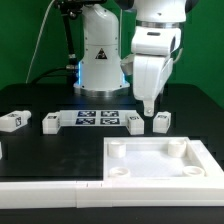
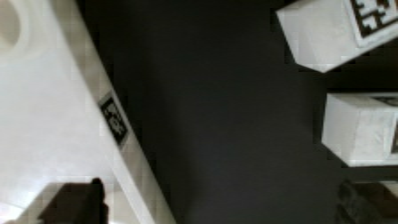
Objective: Assemble one leg
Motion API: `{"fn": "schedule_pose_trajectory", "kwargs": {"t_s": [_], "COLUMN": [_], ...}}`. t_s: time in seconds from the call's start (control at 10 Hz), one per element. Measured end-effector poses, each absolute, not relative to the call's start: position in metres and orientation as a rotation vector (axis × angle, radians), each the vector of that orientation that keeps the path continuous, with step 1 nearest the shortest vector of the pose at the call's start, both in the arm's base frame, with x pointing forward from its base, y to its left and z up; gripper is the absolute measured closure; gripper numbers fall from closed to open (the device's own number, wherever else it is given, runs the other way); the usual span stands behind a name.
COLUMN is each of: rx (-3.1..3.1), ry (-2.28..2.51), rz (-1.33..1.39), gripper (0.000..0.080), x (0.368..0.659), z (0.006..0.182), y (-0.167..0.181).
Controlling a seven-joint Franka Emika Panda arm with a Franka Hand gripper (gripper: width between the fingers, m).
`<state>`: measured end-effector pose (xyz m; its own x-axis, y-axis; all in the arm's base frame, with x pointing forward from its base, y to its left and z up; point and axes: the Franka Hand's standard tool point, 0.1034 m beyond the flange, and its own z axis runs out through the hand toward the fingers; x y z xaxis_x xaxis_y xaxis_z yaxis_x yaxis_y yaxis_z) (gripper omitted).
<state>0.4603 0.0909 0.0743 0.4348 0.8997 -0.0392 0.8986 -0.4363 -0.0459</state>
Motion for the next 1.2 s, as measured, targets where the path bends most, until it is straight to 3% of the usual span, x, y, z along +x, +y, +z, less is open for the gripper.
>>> {"fn": "schedule_pose_trajectory", "kwargs": {"t_s": [0.2,0.8,1.2], "rx": [-2.807,-3.087,-3.058], "ry": [-1.362,-0.095,0.36], "rz": [0.077,0.145,0.155], "gripper": [0.0151,0.0151,0.0151], "x": [0.457,0.403,0.399], "z": [0.072,0.047,0.045], "y": [0.091,0.105,0.111]}}
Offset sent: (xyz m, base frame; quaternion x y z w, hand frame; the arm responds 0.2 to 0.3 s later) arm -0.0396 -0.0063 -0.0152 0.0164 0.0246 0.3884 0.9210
